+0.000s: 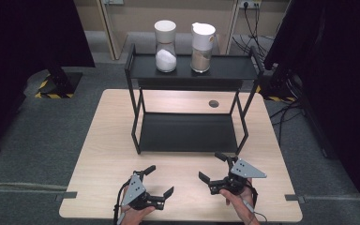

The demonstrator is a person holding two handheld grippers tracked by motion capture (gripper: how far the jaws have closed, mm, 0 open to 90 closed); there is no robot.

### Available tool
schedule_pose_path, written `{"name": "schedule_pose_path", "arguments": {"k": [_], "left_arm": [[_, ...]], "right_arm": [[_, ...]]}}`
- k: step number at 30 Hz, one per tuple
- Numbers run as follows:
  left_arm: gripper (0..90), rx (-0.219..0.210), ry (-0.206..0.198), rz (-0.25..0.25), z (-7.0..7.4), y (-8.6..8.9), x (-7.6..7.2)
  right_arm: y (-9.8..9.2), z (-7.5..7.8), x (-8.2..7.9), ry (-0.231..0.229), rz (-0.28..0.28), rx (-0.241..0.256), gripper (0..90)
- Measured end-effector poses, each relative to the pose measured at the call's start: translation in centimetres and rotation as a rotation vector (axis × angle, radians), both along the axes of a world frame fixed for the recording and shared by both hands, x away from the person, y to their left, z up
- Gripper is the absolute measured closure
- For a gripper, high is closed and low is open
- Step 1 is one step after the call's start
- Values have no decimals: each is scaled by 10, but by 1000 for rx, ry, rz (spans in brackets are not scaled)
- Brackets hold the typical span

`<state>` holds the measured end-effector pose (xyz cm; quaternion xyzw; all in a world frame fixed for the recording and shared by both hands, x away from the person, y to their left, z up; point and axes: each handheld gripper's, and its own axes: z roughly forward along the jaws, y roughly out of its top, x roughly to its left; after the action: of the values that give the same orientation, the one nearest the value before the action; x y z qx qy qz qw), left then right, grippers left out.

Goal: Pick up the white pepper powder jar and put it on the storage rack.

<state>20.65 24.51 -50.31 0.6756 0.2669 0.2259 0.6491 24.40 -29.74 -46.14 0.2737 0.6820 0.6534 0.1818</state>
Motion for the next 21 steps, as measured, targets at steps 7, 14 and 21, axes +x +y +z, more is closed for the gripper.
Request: {"name": "schedule_pose_path", "arguments": {"k": [7,14,21], "left_arm": [[0,-1,0,4,0,0,1],[0,-1,2,6,0,0,1],[0,-4,3,11,0,1,1]], "right_arm": [[3,-11,-1,11,17,0,4],[5,-18,-3,9,25,-2,4],[6,-22,-6,10,19,-6,4]]}}
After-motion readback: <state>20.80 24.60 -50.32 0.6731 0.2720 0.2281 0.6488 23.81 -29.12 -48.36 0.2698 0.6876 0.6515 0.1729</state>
